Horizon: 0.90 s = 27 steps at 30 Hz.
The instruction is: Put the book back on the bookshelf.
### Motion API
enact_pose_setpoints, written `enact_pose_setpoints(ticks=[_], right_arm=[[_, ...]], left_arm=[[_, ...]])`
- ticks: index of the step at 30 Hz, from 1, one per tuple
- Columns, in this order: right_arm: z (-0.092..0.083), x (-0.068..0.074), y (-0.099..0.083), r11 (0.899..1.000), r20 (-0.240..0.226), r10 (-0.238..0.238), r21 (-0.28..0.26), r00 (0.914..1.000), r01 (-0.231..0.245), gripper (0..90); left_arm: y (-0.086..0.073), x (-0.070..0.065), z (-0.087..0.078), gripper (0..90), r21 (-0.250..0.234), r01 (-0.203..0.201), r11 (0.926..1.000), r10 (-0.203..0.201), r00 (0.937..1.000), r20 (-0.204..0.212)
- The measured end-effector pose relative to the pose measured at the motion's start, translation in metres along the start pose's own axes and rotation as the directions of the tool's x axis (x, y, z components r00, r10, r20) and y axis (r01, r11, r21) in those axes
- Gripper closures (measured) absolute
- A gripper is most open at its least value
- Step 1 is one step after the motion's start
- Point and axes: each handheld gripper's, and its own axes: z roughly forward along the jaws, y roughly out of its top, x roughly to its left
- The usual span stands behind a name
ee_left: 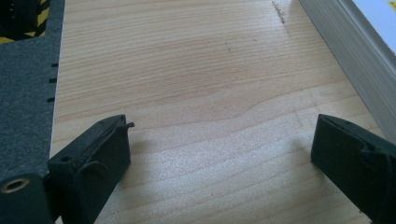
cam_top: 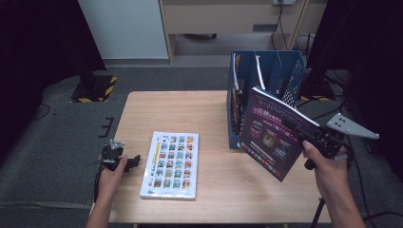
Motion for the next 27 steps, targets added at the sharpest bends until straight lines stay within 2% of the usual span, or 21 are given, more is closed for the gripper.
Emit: enact_pose_setpoints(ticks=[7, 16, 23, 27], right_arm=[[-0.003, -0.003, 0.017, 1.000, 0.018, -0.002, -0.024, 0.9998, 0.002, 84.3], [-0.003, -0.008, 0.034, 0.999, 0.099, 0.005, -0.032, 0.9951, -0.002, 84.2], [-0.002, -0.008, 0.041, 1.000, 0.134, -0.031, 0.000, 0.9905, 0.031, 84.2], [-0.004, -0.009, 0.042, 1.000, 0.146, -0.031, 0.008, 0.9888, 0.030, 84.2]], left_arm=[[0.000, 0.000, 0.000, 3.6, -0.004, 0.000, 1.0000, 0.000, 1.0000, 0.000], [-0.001, -0.001, 0.000, 3.0, -0.007, -0.002, 1.0000, 0.003, 1.0000, 0.001], [-0.001, -0.001, 0.000, 2.7, -0.009, -0.003, 1.0000, 0.003, 1.0000, 0.001], [-0.001, -0.001, 0.000, 2.7, -0.009, -0.003, 1.0000, 0.003, 1.0000, 0.001]])
